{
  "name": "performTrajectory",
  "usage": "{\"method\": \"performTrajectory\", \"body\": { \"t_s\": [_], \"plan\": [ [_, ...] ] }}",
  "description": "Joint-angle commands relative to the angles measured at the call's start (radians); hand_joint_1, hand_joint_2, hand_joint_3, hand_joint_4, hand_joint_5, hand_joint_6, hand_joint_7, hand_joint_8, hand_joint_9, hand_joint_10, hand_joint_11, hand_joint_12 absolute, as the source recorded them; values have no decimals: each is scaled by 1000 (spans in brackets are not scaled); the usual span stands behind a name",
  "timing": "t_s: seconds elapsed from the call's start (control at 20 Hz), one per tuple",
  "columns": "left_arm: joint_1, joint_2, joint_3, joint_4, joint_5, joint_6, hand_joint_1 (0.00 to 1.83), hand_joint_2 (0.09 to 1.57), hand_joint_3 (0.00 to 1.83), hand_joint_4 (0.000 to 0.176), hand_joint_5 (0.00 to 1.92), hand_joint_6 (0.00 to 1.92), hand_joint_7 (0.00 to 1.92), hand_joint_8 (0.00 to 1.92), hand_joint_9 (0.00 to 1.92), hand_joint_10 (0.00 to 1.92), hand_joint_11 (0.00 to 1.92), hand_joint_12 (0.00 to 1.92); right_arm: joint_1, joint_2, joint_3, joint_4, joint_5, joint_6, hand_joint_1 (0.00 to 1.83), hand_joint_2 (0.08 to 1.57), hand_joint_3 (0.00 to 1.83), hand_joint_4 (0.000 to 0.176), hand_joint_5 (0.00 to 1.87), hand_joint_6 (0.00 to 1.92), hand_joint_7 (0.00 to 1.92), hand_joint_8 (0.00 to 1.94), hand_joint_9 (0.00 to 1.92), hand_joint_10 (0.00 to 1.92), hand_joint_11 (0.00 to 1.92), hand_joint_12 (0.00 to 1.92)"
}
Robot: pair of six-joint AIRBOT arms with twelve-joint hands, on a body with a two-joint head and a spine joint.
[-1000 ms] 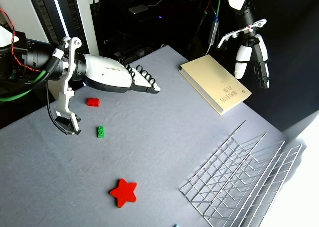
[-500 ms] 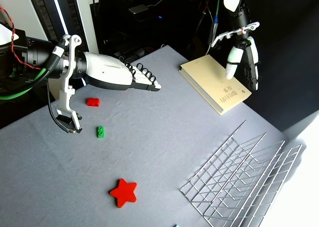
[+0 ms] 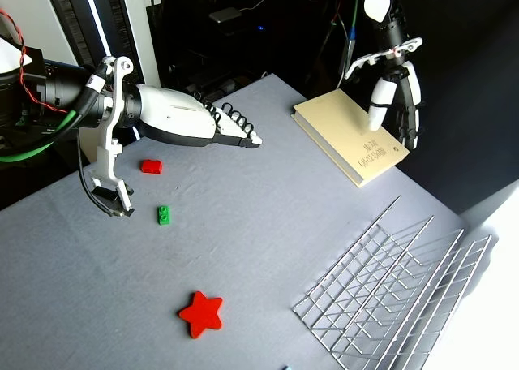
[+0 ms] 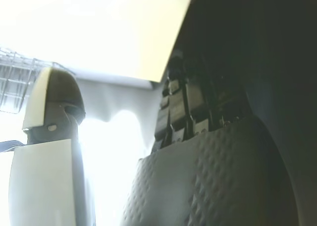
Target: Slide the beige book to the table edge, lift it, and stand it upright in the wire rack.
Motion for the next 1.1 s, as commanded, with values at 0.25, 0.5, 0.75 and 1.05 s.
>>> {"method": "performTrajectory", "body": {
  "t_s": [0.25, 0.5, 0.75, 1.05],
  "plan": [
    [2, -10, 21, 2, 95, -6, 1008, 1041, 0, 0, 184, 10, 408, 11, 428, 21, 0, 788, 11, 7, -9, 37, 17, -11, 0, 1180, 6, 0, 0, 0, 0, 0, 0, 0, 0, 0],
    [14, -22, 26, 2, 102, -6, 1052, 1051, 1, 0, 239, 14, 431, 7, 453, 15, 0, 830, 11, 8, -11, 37, 17, -11, 0, 1169, 1, 0, 0, 0, 0, 0, 0, 0, 0, 0],
    [19, -29, 33, -4, 122, -6, 1055, 1050, 1, 0, 354, 47, 487, 19, 516, 30, 60, 918, 11, 8, -11, 38, 17, -11, 0, 1168, 0, 0, 0, 0, 0, 0, 0, 0, 0, 0],
    [20, -29, 25, -7, 105, -11, 1117, 1043, 0, 0, 451, 89, 543, 38, 562, 47, 136, 970, 11, 8, -11, 39, 18, -11, 0, 1169, 1, 0, 0, 0, 0, 0, 0, 0, 0, 0]
  ]
}}
